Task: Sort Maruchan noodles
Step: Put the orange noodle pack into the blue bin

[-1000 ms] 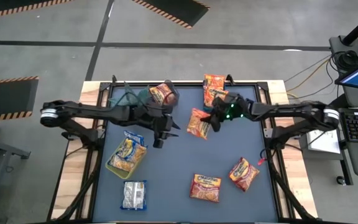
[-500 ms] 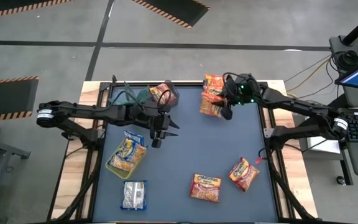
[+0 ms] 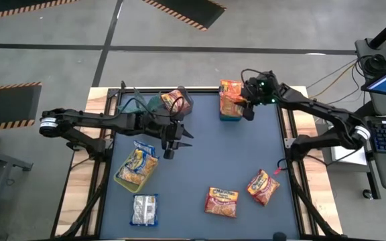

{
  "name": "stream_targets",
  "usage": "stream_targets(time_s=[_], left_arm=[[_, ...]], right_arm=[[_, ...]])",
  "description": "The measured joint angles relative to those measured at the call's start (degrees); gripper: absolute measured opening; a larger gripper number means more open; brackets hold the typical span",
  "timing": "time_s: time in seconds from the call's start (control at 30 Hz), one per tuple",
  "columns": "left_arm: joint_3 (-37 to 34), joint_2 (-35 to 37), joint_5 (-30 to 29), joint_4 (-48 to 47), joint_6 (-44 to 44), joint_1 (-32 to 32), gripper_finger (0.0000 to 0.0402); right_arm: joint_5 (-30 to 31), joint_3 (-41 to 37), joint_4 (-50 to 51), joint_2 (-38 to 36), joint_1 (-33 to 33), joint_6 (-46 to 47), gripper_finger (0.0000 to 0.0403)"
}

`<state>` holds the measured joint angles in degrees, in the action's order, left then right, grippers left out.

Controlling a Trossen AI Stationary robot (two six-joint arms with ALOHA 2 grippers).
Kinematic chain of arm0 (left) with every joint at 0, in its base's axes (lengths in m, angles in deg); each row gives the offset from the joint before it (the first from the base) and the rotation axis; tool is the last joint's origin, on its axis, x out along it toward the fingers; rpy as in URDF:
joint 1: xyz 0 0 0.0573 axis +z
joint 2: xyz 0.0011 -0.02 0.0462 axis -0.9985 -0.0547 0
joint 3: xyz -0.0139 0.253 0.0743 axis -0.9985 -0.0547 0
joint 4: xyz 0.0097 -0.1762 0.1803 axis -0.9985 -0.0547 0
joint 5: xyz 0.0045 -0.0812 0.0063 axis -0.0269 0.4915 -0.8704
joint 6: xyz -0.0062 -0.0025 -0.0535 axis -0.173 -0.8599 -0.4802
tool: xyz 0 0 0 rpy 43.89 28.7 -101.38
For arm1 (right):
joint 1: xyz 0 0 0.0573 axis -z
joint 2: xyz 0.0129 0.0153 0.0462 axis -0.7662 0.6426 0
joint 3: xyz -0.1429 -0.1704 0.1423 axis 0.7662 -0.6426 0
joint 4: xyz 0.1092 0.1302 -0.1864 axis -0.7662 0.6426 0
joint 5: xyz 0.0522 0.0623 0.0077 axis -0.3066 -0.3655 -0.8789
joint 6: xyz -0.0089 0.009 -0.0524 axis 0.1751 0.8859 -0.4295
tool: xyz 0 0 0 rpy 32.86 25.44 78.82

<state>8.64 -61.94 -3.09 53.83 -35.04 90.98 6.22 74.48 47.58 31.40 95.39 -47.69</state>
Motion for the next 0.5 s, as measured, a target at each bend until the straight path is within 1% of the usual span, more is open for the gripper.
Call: stream_targets(time_s=[0.1, 0.2, 0.33, 0.5], left_arm=[[-0.02, -0.02, 0.01, 1.0, 0.07, 0.0, 0.013], [-0.02, -0.03, 0.0, 1.13, 0.49, 0.0, 0.013], [-0.02, -0.04, 0.0, 1.12, 0.47, 0.0, 0.013], [-0.02, -0.04, 0.0, 1.12, 0.47, 0.0, 0.013]], right_arm=[[-2.65, -0.02, -0.16, 2.69, 0.45, 0.01, 0.0115], [-3.77, 0.04, -1.3, 5.63, 0.42, -0.02, 0.0115], [-4.24, 0.13, -2.49, 8.94, 0.42, -0.21, 0.0115], [-3.41, -0.04, -2.59, 10.99, 0.38, -1.5, 0.0115]])
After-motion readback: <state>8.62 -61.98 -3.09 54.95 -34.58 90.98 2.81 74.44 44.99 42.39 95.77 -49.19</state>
